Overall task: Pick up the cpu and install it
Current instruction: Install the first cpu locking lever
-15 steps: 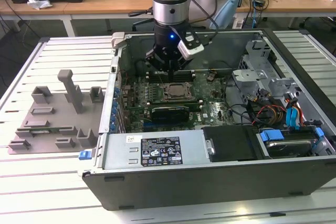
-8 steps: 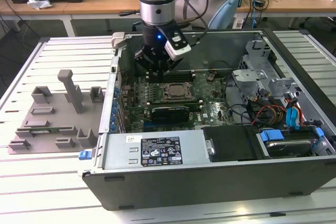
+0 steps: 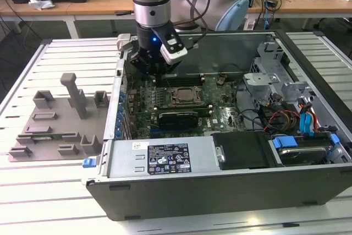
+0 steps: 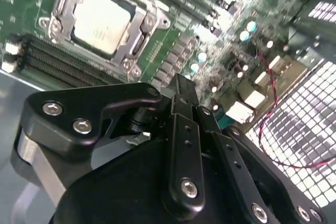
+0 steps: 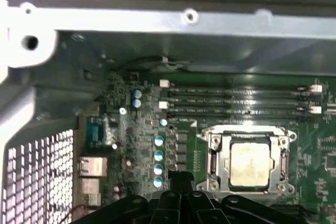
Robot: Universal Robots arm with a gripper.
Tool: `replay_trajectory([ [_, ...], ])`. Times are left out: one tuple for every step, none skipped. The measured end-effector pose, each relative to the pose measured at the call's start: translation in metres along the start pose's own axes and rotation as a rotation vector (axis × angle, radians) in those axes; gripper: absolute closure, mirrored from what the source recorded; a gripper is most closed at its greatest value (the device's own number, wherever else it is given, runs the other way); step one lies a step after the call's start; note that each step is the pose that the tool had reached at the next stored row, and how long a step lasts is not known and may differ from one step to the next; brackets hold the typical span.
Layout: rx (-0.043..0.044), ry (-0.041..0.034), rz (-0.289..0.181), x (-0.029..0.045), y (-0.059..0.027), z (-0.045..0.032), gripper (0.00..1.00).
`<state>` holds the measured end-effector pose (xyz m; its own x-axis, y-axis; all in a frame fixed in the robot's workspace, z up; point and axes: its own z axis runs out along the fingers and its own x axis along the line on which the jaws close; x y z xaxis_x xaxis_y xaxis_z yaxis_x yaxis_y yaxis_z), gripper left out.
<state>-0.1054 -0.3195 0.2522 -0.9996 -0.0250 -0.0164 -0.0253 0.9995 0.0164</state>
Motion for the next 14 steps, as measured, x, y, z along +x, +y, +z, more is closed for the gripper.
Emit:
replay_trajectory([
  [-0.0258, -0.0006, 0.000, 0.0018, 0.0000, -0.0001, 0.89],
  [-0.0455, -0.0013, 0.001, 0.0026, 0.0001, -0.0001, 0.89],
  [-0.0754, -0.0024, 0.001, 0.0035, 0.0001, -0.0001, 0.89],
  [-0.1036, -0.0036, 0.002, 0.0040, 0.0001, 0.0000, 0.89],
  [-0.1387, -0.0049, 0.002, 0.0042, 0.0001, -0.0001, 0.89],
  [-0.1674, -0.0058, 0.003, 0.0042, 0.0001, -0.0001, 0.89],
  [-0.1780, -0.0062, 0.003, 0.0042, 0.0001, 0.0000, 0.89],
  [-0.1869, -0.0063, 0.003, 0.0042, 0.0001, -0.0001, 0.89],
  [-0.1943, -0.0065, 0.003, 0.0042, 0.0001, -0.0001, 0.89],
  [-0.1967, -0.0065, 0.003, 0.0042, 0.0001, -0.0001, 0.89],
  [-0.1968, -0.0064, 0.003, 0.0036, 0.0001, -0.0001, 0.89],
  [-0.1969, -0.0065, 0.003, 0.0030, 0.0001, -0.0001, 0.89],
  [-0.1969, -0.0065, 0.003, 0.0017, 0.0000, -0.0001, 0.89],
  [-0.1969, -0.0065, 0.003, 0.0007, 0.0000, 0.0000, 0.89],
])
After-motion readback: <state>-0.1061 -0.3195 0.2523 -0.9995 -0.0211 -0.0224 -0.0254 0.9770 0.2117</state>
